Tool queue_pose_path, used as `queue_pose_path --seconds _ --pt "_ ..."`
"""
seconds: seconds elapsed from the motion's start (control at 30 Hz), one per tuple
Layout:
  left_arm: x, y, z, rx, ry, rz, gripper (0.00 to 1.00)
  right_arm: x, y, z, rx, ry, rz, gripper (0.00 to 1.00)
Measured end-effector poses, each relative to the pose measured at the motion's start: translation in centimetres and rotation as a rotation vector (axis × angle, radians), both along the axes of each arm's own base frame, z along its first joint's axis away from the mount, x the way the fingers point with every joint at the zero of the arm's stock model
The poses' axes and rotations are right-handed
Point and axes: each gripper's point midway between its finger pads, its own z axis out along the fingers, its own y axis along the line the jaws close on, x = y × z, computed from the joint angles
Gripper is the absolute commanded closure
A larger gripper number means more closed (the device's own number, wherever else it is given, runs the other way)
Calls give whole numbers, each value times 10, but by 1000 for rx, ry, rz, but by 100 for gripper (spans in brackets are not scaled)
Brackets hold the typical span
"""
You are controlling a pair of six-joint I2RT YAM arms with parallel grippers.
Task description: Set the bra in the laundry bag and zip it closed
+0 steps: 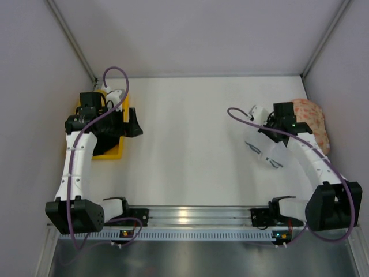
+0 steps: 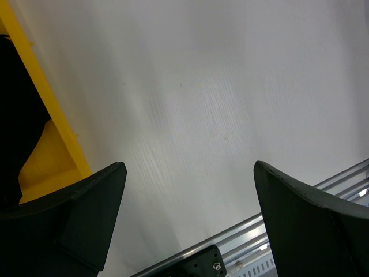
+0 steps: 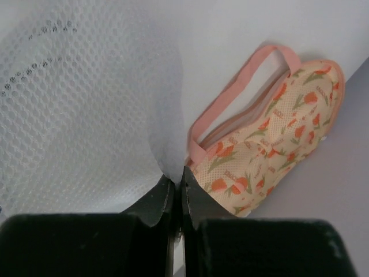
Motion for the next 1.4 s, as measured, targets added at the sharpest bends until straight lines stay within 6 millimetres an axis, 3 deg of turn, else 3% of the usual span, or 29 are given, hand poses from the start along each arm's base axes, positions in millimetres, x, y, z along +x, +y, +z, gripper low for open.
queue_pose_path --seconds 0.13,0.3,0.63,0.83,0.93,1.03,1.17,1.23,1.27,1.37,1.4 --pt "0 0 0 4 -1 -1 2 7 26 20 158 6 -7 100" --pt "0 0 0 7 -7 -14 2 3 72 34 421 96 0 100" --pt "-4 -19 8 -65 -44 -133 2 -28 171 37 996 515 53 100" --pt "-7 -27 13 -105 -59 -183 3 -29 201 62 1215 647 63 100" --pt "-7 -30 12 -119 -55 -196 4 -19 204 47 1222 675 47 100" --pt "-3 -30 5 -129 -26 -197 5 -5 201 3 1180 728 -33 100" --pt "0 -30 -2 -139 7 -186 4 3 193 -60 1100 796 -152 88" --pt "0 -30 -1 -142 9 -181 4 4 188 -78 1059 805 -199 69" --pt "0 -30 -1 -142 10 -176 3 6 186 -82 1042 797 -211 52" --pt "1 -29 0 -136 7 -161 2 16 178 -86 985 748 -234 32" --pt "1 -28 1 -134 5 -153 2 21 174 -85 961 721 -240 16"
